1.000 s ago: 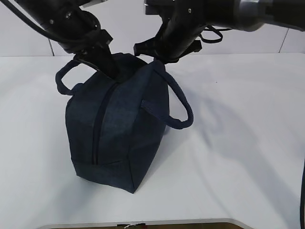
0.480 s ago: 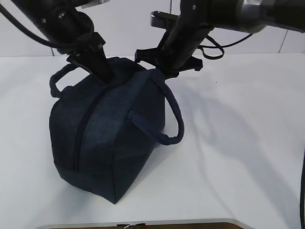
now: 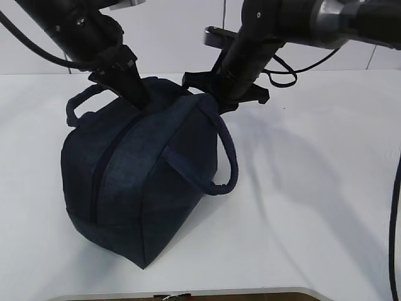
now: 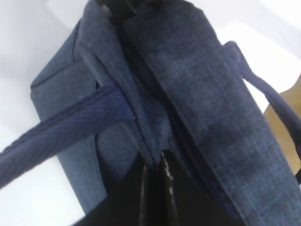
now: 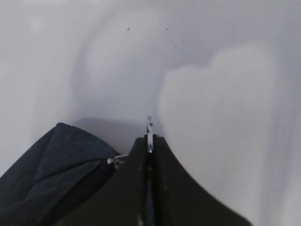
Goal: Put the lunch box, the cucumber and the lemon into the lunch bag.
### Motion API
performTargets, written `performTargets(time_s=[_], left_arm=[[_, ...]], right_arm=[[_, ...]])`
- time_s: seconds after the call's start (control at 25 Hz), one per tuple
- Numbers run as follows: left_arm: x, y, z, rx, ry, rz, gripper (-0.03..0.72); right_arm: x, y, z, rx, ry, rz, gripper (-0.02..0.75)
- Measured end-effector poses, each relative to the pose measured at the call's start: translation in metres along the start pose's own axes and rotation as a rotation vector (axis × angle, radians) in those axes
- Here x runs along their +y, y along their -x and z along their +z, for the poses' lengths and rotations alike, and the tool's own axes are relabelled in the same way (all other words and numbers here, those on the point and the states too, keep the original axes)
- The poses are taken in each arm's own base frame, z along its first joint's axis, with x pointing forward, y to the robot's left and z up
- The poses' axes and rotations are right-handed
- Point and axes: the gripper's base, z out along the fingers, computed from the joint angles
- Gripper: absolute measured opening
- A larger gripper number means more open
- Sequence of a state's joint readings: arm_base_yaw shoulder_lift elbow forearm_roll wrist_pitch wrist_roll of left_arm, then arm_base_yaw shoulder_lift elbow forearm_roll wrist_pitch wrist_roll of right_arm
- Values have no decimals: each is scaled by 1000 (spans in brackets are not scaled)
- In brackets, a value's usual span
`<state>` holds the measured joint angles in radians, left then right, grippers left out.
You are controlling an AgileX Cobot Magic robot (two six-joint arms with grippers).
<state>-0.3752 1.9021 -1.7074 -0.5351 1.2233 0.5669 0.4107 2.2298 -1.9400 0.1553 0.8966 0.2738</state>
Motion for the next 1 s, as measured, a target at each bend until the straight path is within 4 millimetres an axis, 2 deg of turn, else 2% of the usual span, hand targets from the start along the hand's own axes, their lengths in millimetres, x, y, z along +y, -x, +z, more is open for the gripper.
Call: performTargets(time_s=[0.44,0.52,0.72,1.0], left_arm=[[-1,0,-1,-1,1,5,-14],[-1,0,-1,-1,1,6,-14],[-1,0,-1,-1,1,6,-14],[-1,0,-1,0,0,6,-14]], right_arm=[[5,11,-13,-23,7,-14,11],[5,11,-13,-21,5,-16,44],[2,12,-14,-25,-5,-20,193],[-2,11,-5,-15,-26,-27,221]])
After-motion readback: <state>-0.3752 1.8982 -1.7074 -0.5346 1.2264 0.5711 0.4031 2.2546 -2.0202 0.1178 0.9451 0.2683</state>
